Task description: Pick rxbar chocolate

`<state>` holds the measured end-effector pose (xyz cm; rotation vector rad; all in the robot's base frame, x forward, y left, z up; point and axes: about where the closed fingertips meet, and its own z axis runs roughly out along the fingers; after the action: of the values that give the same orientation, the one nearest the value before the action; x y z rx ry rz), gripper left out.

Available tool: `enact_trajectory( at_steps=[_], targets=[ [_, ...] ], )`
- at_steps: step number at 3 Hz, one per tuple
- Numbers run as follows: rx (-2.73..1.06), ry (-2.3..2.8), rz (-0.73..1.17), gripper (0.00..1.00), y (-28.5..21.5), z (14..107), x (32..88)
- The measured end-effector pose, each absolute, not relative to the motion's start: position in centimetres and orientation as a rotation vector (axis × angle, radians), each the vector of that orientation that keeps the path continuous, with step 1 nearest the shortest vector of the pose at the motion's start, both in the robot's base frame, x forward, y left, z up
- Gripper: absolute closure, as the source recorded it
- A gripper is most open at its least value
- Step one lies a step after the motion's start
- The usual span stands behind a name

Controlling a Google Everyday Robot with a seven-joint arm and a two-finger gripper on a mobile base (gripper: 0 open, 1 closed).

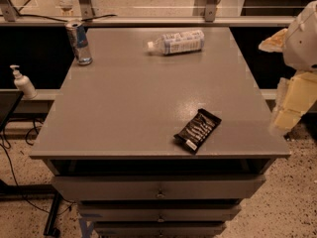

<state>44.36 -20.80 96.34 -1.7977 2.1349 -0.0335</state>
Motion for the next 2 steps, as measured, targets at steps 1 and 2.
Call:
enact_trajectory(
  at_steps=[1, 2],
  targets=[
    [-1.933, 1.998, 0.090, 0.00, -18.2, 93.6, 44.6],
    [-2.078, 1.819, 0.200, 0.00, -15.0, 90.6, 44.9]
  ],
)
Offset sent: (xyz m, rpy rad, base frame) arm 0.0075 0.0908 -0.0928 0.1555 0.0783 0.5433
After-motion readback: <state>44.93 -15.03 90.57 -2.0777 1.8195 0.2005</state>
